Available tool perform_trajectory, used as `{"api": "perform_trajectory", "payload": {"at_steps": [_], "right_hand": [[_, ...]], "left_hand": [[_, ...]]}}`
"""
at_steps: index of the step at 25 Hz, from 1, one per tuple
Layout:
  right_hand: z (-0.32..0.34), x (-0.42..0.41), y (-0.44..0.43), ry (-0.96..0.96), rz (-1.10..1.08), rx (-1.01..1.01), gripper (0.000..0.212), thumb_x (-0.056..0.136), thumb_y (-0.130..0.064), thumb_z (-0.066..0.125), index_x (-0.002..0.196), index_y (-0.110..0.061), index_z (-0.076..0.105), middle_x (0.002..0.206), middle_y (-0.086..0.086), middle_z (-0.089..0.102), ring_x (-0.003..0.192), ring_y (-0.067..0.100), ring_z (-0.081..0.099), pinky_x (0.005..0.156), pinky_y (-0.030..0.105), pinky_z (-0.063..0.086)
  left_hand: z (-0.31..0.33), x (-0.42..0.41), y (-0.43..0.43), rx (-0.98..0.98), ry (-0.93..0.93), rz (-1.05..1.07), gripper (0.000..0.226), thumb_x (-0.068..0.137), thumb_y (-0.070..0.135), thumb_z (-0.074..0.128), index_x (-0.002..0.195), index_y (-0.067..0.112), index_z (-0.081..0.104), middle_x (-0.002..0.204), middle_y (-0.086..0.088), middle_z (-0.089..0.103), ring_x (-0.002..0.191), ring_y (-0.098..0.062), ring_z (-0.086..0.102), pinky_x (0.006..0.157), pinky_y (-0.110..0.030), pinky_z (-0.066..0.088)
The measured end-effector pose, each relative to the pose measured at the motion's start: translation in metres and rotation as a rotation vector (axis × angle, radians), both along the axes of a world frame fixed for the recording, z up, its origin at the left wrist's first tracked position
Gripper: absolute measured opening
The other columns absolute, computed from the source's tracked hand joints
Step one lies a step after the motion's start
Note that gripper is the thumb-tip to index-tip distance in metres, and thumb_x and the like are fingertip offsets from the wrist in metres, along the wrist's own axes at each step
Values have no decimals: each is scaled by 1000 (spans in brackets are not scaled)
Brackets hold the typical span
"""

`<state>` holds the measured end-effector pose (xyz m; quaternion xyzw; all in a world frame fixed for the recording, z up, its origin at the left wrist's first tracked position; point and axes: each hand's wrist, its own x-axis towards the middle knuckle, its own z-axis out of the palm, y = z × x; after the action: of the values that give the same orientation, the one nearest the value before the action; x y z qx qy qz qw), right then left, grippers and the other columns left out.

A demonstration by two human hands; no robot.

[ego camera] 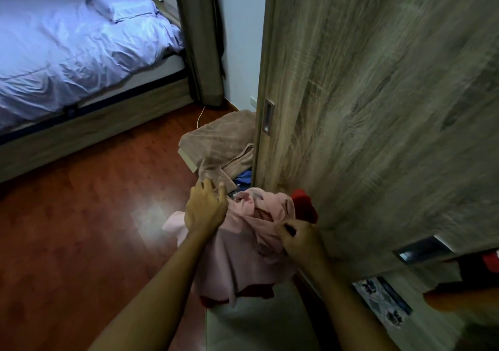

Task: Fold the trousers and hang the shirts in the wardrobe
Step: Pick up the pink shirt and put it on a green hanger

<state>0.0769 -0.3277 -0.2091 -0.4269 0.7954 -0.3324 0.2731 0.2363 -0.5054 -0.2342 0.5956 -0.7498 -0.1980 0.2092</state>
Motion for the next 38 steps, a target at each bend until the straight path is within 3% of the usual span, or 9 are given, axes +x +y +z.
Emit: {"api": "perform_trajectory", "payload": {"at_steps": [4,9,16,20,26,29,33,35,38], "right_hand": [[5,12,-24,96,-239,-59,28,88,-45,65,105,-23,64,95,-13,59,90,7,60,68,18,44],[3,19,-62,199,-177,151,57,78,-49,72,124,-22,53,130,3,46,115,23,50,91,43,50],[4,-1,-55,211,-208,212,38,80,-31,70,115,-31,55,131,5,44,122,29,46,94,45,46],[-3,-1,-48,245,-167,279,71,66,-52,76,125,-32,43,132,9,38,124,31,40,94,48,46],[-17,6,-47,393,-299,98,48,68,-13,66,111,-27,51,119,6,48,109,29,50,87,50,48],[-5,-4,-52,322,-360,-119,20,85,-18,60,105,-21,60,112,6,60,101,24,58,83,41,52],[38,-14,-65,8,-345,-397,12,90,-9,62,100,-15,66,99,5,71,93,21,67,69,10,48],[64,-16,-73,-185,-302,-481,10,89,-11,66,93,-20,67,96,3,73,93,21,69,73,17,53],[103,-9,-78,-403,-88,-559,15,90,-10,64,95,-23,69,97,1,75,94,17,70,80,30,56]], "left_hand": [[-2,0,-1,7,-20,0,36,96,45,41,97,11,53,106,-15,59,99,-35,54,79,-45,46],[-3,0,-1,4,-38,-2,37,94,45,43,96,11,55,105,-15,60,98,-35,55,79,-45,47],[-4,0,-1,-3,-40,-6,38,96,45,43,99,10,58,110,-16,60,100,-36,55,79,-44,46],[-5,0,-2,1,-38,-12,41,95,47,41,101,10,59,111,-15,60,99,-33,56,79,-42,47],[-7,1,-2,-10,-49,-21,41,94,47,42,104,11,58,111,-14,60,97,-31,56,75,-38,42],[-8,1,-2,-21,-43,-12,42,93,48,41,105,12,58,110,-13,61,98,-30,57,75,-38,43],[-4,2,-1,9,-15,-19,41,90,49,42,100,12,56,107,-14,60,98,-33,56,77,-41,45],[2,5,0,65,76,-31,40,86,53,43,97,16,53,104,-11,59,98,-34,56,80,-43,47],[26,16,-1,97,437,-83,36,80,47,61,108,26,53,111,-1,59,105,-26,58,91,-44,50]]}}
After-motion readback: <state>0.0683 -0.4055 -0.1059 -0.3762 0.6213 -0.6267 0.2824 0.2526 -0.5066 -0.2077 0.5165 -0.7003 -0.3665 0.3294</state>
